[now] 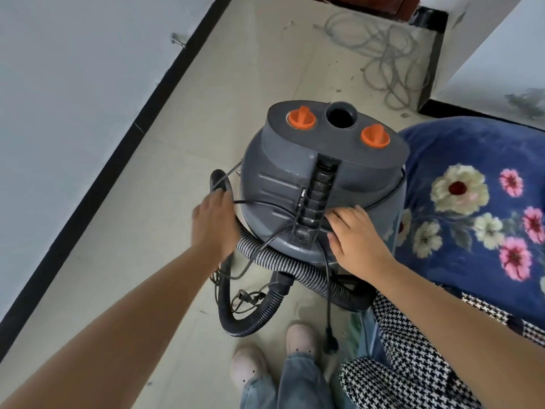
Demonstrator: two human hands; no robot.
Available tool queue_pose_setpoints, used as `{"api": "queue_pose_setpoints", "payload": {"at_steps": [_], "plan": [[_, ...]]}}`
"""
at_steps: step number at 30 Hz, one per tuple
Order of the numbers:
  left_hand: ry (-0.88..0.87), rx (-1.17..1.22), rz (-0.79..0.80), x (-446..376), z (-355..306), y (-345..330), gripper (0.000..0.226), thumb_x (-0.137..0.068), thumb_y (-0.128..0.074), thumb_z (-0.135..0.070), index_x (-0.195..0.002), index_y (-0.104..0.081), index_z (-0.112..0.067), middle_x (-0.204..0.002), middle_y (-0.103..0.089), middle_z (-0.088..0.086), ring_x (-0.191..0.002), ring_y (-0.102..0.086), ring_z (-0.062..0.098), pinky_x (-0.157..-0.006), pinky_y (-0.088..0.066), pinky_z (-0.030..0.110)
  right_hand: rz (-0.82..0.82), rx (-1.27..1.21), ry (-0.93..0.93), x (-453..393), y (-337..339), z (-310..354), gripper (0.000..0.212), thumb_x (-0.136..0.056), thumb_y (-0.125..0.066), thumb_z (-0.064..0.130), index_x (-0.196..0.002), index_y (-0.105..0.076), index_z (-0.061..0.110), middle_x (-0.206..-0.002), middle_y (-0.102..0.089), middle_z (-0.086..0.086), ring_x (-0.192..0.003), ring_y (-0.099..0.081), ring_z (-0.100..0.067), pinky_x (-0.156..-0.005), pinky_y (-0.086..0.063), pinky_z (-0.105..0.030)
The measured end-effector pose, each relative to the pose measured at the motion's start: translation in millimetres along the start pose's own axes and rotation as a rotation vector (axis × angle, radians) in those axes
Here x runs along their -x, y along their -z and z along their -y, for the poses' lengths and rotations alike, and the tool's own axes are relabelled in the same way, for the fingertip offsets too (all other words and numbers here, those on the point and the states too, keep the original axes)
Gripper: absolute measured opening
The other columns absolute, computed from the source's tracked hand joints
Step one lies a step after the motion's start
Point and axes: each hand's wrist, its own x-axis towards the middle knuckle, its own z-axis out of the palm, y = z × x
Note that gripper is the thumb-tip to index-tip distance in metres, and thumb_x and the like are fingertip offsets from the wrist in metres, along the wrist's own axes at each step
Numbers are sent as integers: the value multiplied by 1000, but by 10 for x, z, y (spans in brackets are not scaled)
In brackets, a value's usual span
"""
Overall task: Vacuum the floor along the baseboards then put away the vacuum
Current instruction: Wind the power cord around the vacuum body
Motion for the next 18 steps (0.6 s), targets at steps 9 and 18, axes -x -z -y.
{"api": "queue_pose_setpoints", "payload": {"at_steps": [9, 18], "plan": [[-195, 56, 255, 121, -631, -134, 53, -101, -11, -34, -149, -10, -12, -158, -3, 0, -144, 8, 13, -116, 4, 33, 74, -138, -87, 65, 172, -304, 43, -63, -69, -14, -105, -64, -11, -103, -62, -26, -104, -57, -39, -84, -49, -59], [-231, 81, -6, -197, -787, 166, 52, -101, -24, -26, -148, -12, -8, -157, -4, 5, -145, 4, 17, -116, 3, 29, 371, -429, -922, 32, 89, 14, 82, -94, -38, 51, -149, 3, 6, -152, 20, -24, -142, 11, -40, -115, -5, -43]]}}
